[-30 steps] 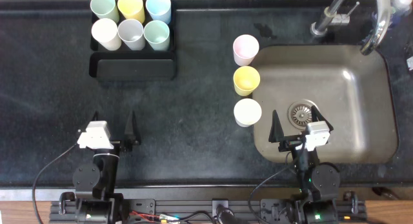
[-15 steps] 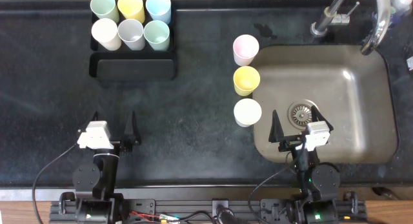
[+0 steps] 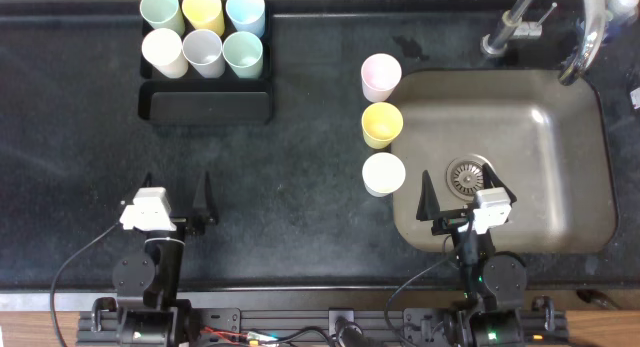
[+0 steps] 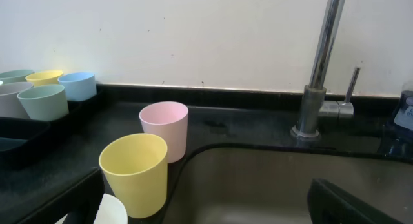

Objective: Store Cups

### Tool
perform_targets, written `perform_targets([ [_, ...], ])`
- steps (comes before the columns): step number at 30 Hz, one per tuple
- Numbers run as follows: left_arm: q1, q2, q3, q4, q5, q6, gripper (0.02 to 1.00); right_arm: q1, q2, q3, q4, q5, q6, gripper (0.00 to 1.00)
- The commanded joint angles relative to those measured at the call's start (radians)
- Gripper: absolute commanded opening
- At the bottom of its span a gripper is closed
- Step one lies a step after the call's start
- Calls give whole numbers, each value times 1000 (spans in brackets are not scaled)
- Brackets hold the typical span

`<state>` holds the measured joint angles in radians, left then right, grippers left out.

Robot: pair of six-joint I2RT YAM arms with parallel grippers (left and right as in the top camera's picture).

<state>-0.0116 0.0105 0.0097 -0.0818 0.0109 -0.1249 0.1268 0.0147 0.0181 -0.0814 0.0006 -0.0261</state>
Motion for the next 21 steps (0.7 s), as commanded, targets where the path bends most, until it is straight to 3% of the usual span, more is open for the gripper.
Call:
perform_targets([
  [1, -5, -8, -2, 1, -11, -10, 1000, 5, -10, -13, 4, 0, 4, 998],
  [5, 0, 66, 1, 102, -3, -68, 1000, 5, -10, -13, 4, 0, 4, 996],
  [10, -15, 371, 172, 203, 29, -93, 1000, 6, -10, -13, 4, 0, 4, 998],
  [14, -56, 632, 497, 5, 92, -86, 1000, 5, -10, -13, 4, 0, 4, 998],
  [21, -210, 1053, 1105, -447, 55, -147, 1000, 5, -10, -13, 4, 0, 4, 993],
])
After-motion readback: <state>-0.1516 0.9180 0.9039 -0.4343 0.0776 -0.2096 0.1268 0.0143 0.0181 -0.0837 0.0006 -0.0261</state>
